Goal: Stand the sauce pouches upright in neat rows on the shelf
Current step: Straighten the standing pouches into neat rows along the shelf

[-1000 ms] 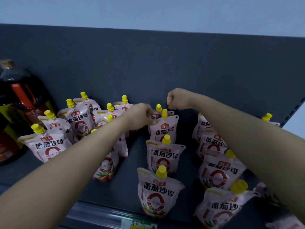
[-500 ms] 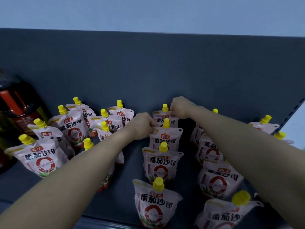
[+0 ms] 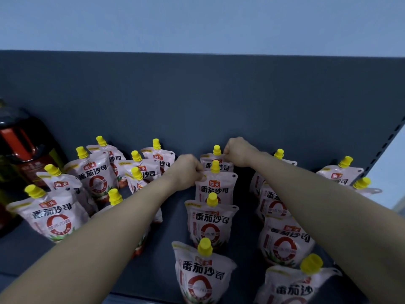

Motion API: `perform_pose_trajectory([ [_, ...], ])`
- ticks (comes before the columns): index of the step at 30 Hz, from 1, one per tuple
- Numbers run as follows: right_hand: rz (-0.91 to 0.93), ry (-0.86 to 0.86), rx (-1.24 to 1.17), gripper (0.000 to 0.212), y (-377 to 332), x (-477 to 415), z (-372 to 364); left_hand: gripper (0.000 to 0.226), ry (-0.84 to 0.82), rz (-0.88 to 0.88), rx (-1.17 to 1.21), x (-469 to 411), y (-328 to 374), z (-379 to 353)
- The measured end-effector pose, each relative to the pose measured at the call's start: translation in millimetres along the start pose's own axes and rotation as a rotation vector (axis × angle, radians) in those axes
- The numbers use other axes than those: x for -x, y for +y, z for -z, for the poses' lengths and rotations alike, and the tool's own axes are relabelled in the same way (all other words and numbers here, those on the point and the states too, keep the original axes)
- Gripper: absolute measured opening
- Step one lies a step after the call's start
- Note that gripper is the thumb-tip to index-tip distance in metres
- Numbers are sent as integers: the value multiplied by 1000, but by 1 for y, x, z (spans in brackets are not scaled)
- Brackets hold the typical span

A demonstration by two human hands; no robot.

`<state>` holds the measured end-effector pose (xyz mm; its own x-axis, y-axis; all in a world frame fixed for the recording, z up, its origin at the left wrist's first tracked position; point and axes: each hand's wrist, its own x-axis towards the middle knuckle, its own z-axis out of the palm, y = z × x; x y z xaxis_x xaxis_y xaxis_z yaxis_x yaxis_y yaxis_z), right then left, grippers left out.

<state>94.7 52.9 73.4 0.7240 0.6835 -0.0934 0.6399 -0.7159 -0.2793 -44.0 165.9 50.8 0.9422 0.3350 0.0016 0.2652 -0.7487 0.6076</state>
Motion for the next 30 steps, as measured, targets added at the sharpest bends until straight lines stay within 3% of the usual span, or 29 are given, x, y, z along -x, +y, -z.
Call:
perform_pose_trajectory([
  [8, 51, -100, 65, 44, -3, 10, 7, 16, 17, 21, 0, -2, 2, -2],
  [12, 95, -103, 95, 19, 2, 17, 17, 19, -59, 27, -29, -1, 6, 2],
  [15, 94, -69, 79, 27, 4, 22, 28, 31, -89, 34, -76, -1, 8, 2],
  [18, 101, -36, 40, 26, 6, 26, 38, 7, -93, -5, -136, 2, 7, 5],
  [21, 126, 37, -9, 22, 0, 30, 47, 28, -29, -23, -150, 6, 11, 15],
  [26, 262, 147, -63, 17, -36, 30, 50, 23, 151, -36, -5, 27, 17, 49],
  [30, 353, 68, -83, 20, -77, 36, 41, 16, 276, -20, -20, 55, 3, 80],
])
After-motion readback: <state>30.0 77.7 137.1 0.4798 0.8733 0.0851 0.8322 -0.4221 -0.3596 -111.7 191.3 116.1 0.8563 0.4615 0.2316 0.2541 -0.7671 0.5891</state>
